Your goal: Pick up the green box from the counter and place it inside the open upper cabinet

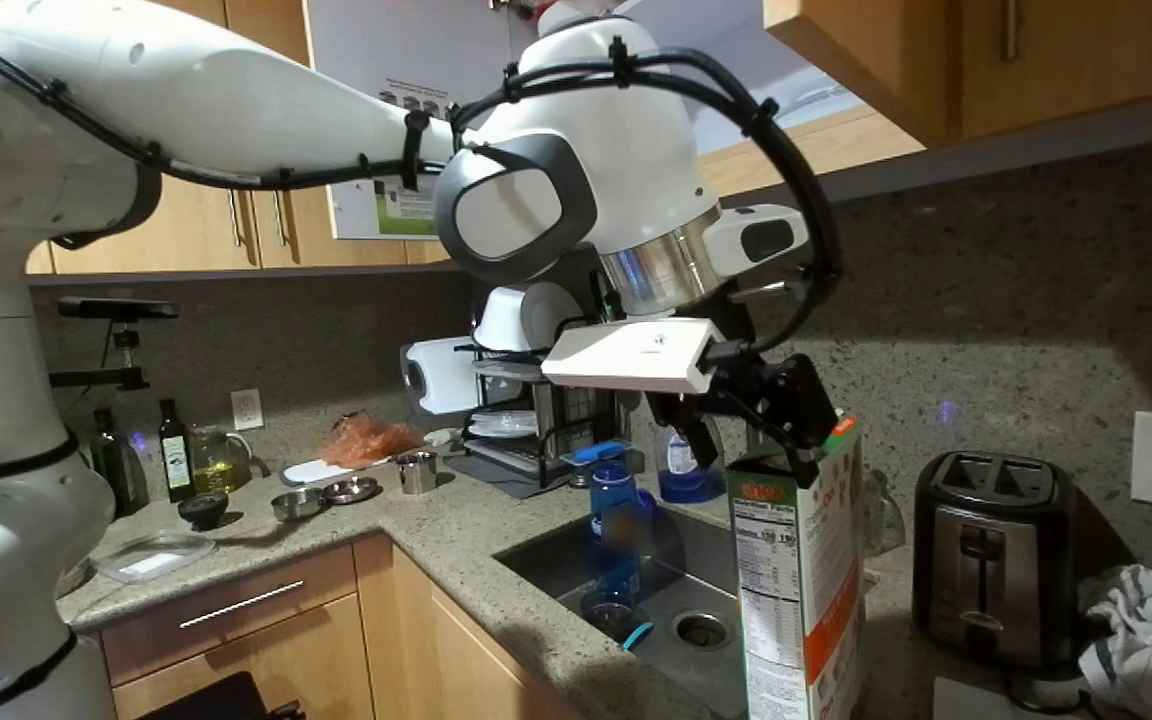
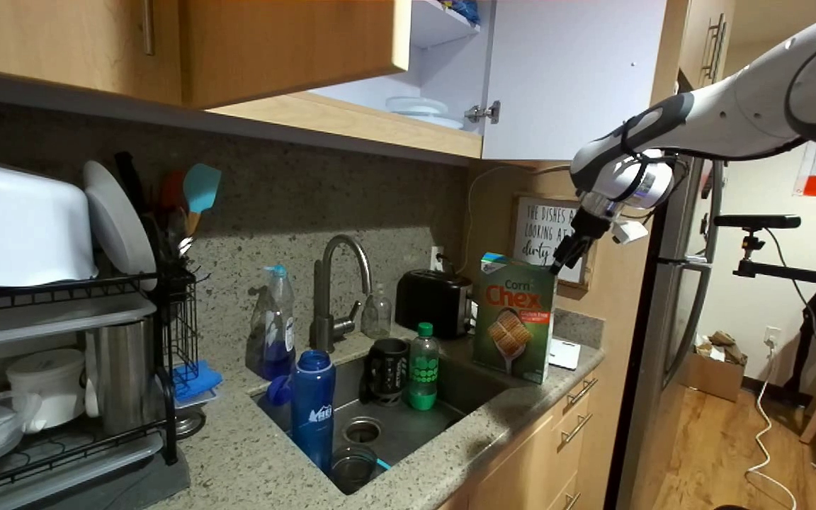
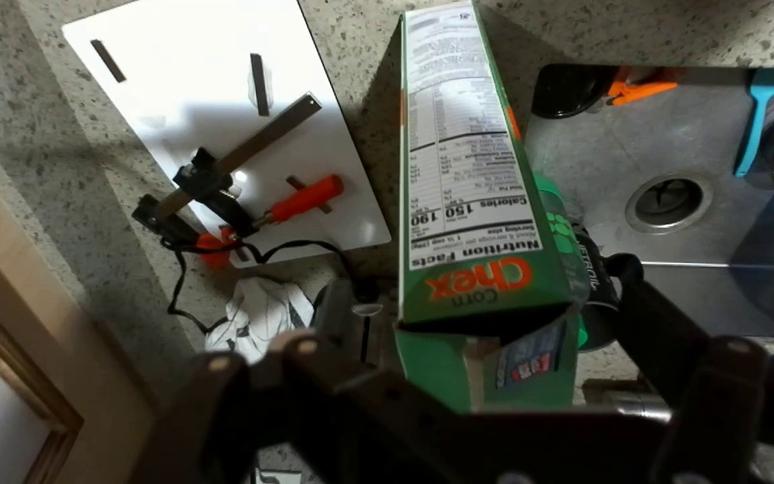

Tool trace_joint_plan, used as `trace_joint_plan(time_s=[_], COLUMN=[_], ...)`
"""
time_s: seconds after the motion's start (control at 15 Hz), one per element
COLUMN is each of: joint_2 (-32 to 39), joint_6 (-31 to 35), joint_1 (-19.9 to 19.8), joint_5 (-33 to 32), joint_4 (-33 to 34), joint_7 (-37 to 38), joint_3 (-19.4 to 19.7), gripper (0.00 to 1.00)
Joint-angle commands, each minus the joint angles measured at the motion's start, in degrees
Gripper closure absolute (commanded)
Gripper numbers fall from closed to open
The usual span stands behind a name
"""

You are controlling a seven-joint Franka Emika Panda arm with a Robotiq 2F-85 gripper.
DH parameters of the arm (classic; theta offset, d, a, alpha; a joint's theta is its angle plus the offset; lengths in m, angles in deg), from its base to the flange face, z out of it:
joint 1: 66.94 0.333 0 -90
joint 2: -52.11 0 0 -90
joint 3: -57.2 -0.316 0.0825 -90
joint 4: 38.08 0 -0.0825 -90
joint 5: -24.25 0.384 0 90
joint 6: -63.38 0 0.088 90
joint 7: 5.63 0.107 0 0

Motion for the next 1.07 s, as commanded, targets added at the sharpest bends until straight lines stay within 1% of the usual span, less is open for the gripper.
trace_joint_plan(time_s=[0.0,0.47,1.0], joint_2=[1.15,5.13,8.66], joint_6=[0.77,-0.26,-1.94], joint_1=[-1.10,-1.76,-2.95], joint_5=[2.04,5.00,4.70], joint_4=[1.83,4.99,9.16], joint_7=[-0.85,-1.24,-0.13], joint_3=[-0.37,-1.27,-4.11], gripper=[0.00,0.00,0.00])
